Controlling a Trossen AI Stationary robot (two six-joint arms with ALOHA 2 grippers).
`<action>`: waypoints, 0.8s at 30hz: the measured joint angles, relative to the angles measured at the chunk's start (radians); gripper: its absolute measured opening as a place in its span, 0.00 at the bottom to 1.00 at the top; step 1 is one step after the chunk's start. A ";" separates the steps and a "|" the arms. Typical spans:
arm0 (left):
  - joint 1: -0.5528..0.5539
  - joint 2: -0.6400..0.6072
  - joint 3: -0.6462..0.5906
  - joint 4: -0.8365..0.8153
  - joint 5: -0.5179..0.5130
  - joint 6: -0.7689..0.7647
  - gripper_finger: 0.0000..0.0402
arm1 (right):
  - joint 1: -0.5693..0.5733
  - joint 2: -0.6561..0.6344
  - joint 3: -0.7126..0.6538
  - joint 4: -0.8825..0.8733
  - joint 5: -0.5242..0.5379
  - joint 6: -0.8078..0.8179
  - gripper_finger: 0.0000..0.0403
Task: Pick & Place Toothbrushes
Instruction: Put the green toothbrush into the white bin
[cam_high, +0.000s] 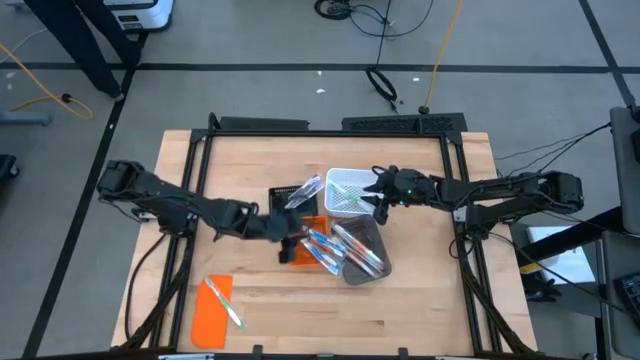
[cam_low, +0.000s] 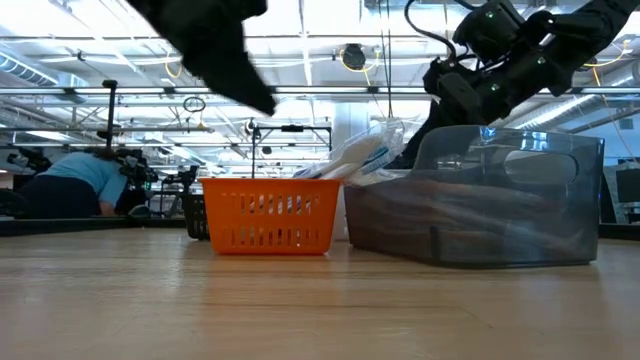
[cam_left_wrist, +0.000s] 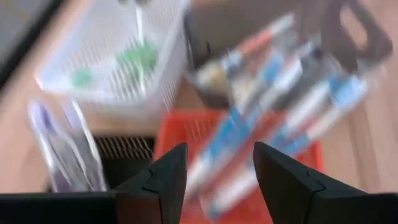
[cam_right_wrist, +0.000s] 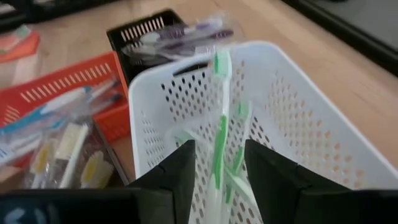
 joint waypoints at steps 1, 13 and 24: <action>-0.014 0.000 0.000 -0.036 0.000 -0.033 0.46 | 0.000 0.000 0.000 0.012 0.000 0.000 0.32; -0.173 0.000 0.000 -0.251 0.154 -0.539 0.46 | 0.000 0.000 0.000 0.065 0.000 0.000 0.32; -0.317 0.000 0.000 -0.473 0.253 -1.284 0.46 | 0.002 0.000 0.000 0.062 -0.005 -0.022 0.32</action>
